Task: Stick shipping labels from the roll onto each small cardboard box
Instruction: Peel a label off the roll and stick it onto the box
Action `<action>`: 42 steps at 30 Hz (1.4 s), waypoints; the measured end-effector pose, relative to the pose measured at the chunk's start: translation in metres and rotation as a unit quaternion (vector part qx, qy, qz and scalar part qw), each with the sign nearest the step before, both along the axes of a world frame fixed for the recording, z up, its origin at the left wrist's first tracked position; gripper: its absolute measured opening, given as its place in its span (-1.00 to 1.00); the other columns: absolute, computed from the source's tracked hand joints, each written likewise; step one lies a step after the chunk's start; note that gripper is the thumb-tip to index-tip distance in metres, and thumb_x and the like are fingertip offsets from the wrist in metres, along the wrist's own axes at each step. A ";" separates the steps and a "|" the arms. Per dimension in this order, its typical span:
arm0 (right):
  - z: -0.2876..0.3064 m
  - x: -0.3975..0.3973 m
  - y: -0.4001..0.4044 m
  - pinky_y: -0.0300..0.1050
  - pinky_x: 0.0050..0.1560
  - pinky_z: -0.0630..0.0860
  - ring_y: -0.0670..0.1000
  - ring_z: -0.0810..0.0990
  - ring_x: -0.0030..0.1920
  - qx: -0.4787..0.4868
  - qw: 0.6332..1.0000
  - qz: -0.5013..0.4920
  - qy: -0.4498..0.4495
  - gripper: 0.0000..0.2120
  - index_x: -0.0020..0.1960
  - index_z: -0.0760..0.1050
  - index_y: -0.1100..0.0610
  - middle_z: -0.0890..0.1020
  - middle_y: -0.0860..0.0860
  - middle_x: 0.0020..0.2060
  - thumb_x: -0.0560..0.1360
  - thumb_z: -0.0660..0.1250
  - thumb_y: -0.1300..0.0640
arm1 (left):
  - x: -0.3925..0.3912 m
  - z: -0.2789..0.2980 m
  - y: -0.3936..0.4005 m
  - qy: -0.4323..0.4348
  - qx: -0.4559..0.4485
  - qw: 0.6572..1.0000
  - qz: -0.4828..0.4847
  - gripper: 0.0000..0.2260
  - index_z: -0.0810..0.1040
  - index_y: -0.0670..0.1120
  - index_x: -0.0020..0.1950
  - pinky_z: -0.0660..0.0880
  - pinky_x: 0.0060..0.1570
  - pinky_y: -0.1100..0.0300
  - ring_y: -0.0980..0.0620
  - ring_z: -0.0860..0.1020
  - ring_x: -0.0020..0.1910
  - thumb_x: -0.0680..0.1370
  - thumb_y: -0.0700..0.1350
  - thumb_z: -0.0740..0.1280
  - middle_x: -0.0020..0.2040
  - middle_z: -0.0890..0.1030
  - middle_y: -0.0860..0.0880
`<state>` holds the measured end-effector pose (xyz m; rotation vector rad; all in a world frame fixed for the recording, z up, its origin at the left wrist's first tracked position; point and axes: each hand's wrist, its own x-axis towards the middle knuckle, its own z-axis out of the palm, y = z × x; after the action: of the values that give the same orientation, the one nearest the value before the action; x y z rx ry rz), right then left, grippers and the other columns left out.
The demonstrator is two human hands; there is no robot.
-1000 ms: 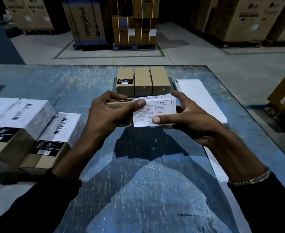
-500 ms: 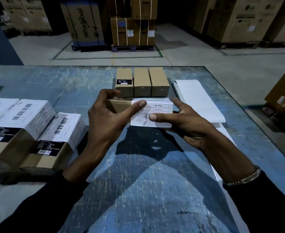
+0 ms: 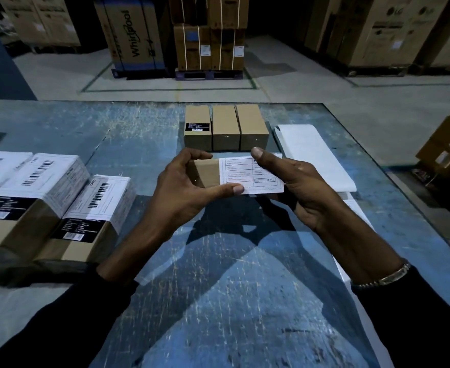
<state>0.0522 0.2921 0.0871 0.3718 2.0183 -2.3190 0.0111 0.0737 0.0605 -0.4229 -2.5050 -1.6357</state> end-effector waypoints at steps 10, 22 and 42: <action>-0.012 -0.006 0.007 -0.01 0.18 0.70 0.15 0.75 0.19 -0.042 0.996 0.073 0.017 -0.32 0.39 0.54 0.25 0.76 0.16 0.16 0.31 0.64 0.32 | -0.007 0.000 -0.007 -0.008 0.025 0.999 -0.034 -0.27 0.58 0.08 0.29 0.68 0.09 0.17 0.19 0.60 0.16 0.20 0.30 0.65 0.21 0.63 0.12; -0.005 -0.006 0.008 0.04 0.22 0.69 0.15 0.75 0.20 -0.081 0.996 0.046 -0.004 -0.48 0.32 0.62 0.30 0.76 0.20 0.13 0.50 0.53 -0.02 | -0.011 -0.006 -0.002 -0.115 0.156 0.981 0.001 -0.54 0.66 -0.07 0.23 0.73 0.00 -0.03 -0.09 0.73 0.13 0.39 0.05 0.63 0.17 0.72 -0.12; -0.010 -0.012 0.017 0.17 0.28 0.61 0.22 0.71 0.26 -0.104 0.993 0.057 -0.006 -0.45 0.25 0.63 0.25 0.74 0.21 0.18 0.40 0.51 -0.10 | -0.007 0.000 -0.008 -0.105 0.183 0.977 -0.015 -0.63 0.61 -0.15 0.26 0.73 0.00 -0.01 -0.08 0.74 0.13 0.55 0.00 0.53 0.12 0.74 -0.18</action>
<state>0.0402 0.3090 0.0774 0.2523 1.7194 -2.4182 0.0042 0.0659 0.0605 -0.2577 -2.2594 -2.1987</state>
